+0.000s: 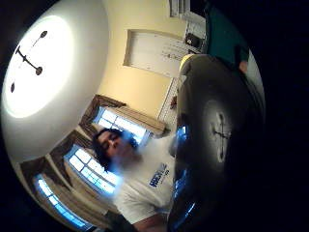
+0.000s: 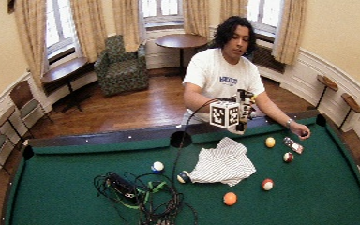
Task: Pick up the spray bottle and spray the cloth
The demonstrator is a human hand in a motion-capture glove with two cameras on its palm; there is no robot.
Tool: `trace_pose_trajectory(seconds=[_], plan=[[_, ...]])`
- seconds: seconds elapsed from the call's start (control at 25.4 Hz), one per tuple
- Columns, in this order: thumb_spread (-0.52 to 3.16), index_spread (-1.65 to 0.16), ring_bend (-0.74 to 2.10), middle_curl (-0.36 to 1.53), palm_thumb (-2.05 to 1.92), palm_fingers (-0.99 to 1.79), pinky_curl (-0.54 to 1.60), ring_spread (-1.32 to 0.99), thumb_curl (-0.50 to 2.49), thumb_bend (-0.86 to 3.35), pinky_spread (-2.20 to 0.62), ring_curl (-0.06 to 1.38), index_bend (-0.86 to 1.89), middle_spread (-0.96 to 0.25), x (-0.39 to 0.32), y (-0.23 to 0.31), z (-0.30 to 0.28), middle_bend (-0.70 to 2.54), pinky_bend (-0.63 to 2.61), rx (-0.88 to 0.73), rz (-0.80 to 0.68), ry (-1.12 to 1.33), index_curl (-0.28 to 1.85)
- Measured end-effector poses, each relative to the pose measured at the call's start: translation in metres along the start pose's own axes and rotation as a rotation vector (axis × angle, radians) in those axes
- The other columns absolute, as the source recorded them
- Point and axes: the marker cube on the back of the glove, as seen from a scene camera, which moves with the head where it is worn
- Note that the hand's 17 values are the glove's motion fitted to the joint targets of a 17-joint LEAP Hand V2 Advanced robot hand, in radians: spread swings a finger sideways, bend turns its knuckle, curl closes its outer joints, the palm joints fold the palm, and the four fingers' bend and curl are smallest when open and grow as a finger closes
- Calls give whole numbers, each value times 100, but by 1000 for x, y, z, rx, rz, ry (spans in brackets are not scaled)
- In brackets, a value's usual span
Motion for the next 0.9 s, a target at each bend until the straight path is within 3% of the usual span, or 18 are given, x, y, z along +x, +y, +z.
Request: trace_pose_trajectory(seconds=[0.55, 0.9], plan=[[37, -27, 76, 60, 96, 135, 44, -21, 84, -3, -30, 51, 31, -20, 86, -31, 102, 66, 51, -81, 4, -26, 66], [37, -27, 76, 60, 96, 135, 44, -21, 84, -3, -30, 51, 31, -20, 110, -33, 126, 66, 51, -47, 0, -11, 66]])
